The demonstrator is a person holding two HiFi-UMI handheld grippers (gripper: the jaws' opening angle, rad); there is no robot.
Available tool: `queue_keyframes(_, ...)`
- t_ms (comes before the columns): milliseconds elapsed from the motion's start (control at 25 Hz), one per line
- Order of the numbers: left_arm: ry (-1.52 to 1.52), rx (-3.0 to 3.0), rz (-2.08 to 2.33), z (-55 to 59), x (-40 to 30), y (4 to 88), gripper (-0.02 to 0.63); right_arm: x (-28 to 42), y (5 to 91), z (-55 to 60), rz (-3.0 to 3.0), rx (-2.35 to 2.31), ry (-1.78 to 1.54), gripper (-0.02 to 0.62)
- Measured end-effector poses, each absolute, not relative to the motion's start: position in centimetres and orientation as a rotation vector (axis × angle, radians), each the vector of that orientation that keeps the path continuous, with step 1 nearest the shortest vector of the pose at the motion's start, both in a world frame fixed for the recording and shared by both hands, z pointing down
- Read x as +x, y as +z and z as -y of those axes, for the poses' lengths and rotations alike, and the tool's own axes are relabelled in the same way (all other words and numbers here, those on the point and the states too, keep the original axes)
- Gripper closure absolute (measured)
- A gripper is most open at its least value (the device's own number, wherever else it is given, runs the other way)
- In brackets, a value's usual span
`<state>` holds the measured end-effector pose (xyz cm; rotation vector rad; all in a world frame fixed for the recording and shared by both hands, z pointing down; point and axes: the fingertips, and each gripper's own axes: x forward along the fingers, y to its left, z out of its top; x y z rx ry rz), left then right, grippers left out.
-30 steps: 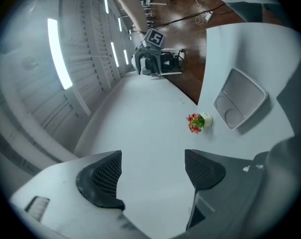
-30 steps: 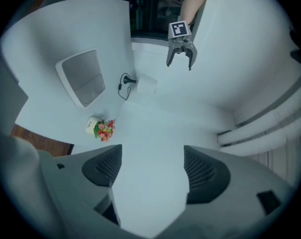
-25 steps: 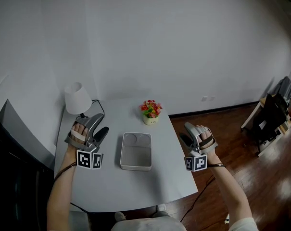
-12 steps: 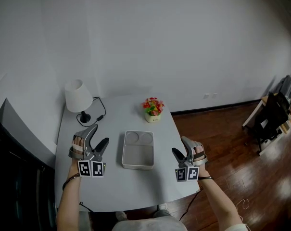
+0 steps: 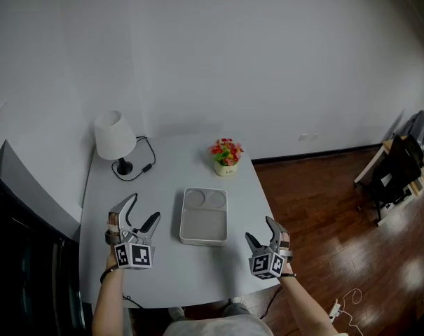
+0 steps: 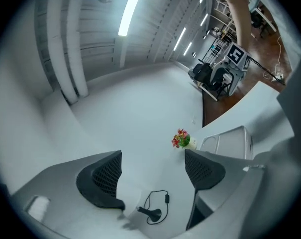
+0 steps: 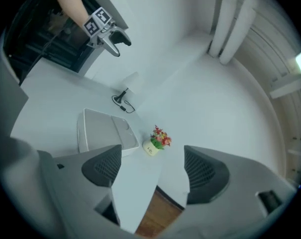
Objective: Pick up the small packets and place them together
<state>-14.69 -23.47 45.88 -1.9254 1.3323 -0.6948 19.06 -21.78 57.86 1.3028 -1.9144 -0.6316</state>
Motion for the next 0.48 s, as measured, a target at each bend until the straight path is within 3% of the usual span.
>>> queue_keyframes(480,-0.488,-2.246,-1.511,21.4,-14.5,50.9,0.213,15.8,66.4,17.3,2.199,1.398,0.081,0.202)
